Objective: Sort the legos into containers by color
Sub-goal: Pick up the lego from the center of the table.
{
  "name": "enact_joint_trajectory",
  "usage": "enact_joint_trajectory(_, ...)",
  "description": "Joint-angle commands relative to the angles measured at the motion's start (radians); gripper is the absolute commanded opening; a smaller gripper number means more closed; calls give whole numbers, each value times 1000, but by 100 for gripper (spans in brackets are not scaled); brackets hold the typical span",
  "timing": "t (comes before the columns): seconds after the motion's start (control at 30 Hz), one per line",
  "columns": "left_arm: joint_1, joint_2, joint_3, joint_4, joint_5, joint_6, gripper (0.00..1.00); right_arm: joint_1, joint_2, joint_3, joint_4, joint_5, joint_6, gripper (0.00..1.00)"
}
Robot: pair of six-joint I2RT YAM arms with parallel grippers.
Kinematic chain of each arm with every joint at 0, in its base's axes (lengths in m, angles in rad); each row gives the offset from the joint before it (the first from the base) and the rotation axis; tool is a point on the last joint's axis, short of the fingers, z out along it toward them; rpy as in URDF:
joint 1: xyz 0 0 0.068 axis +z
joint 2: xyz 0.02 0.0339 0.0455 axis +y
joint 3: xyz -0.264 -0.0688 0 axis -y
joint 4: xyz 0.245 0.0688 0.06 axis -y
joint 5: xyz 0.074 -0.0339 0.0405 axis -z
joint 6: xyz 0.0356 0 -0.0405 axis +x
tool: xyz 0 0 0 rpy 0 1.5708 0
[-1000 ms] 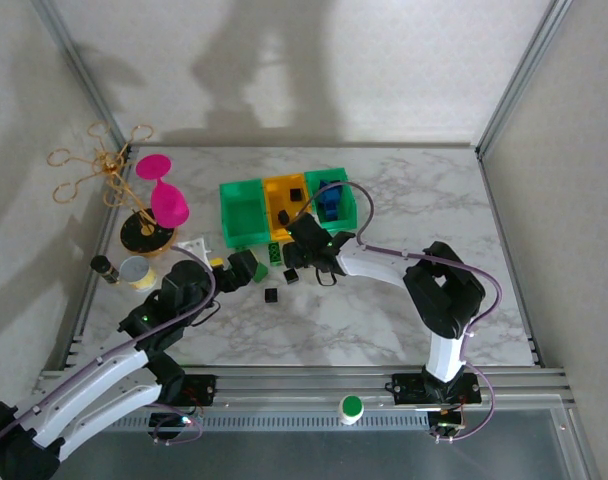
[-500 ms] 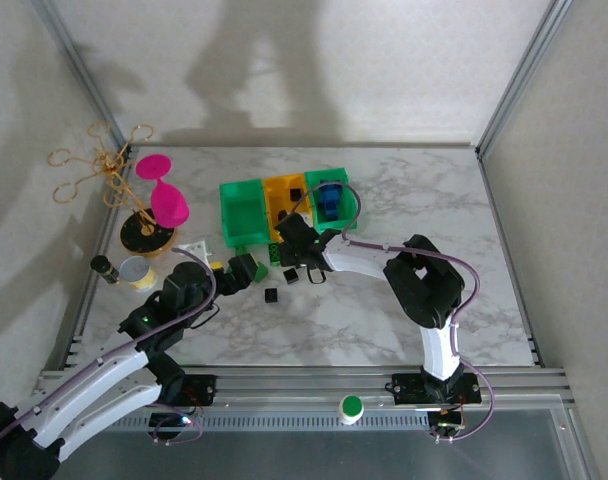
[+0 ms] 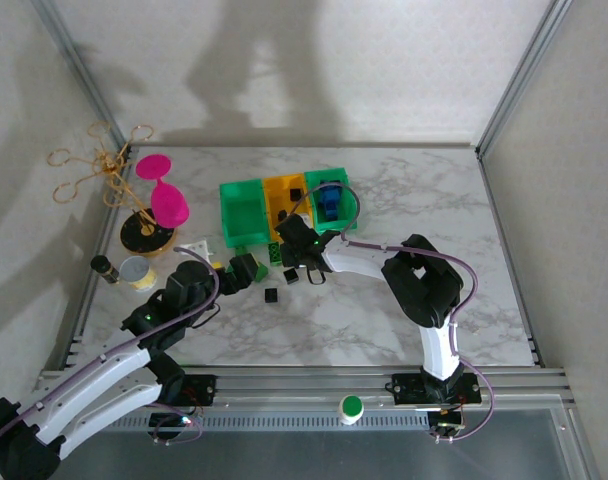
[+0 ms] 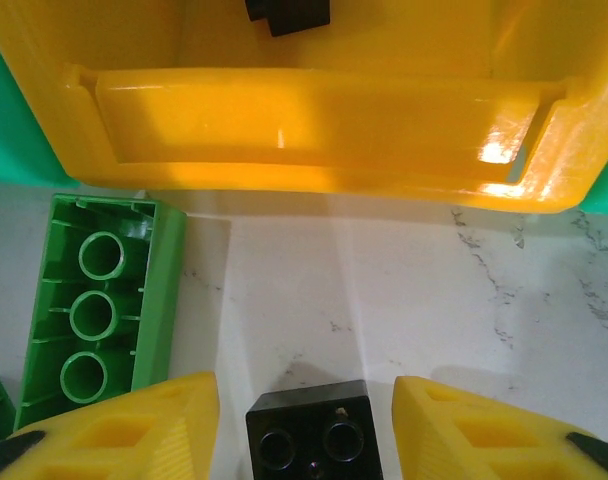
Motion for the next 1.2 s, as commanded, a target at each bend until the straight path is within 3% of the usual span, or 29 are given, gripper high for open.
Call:
enact_joint_trajectory(0.0,-7,-15,1,-11,-41,-8,100,9,27,-15,18,2,1,49)
enact_joint_trajectory(0.47,-7,47,19,25,-41,-6,100,8,34,-53,32,-2,-4,43)
enact_joint_trajectory(0.87,-7,34,26,12,-53,6,100,8,-25,-58,25,17,-13,30)
enact_joint_trajectory(1.17,1,28,68,5,-63,34,99,1,-79,17,-22,58,-58,31)
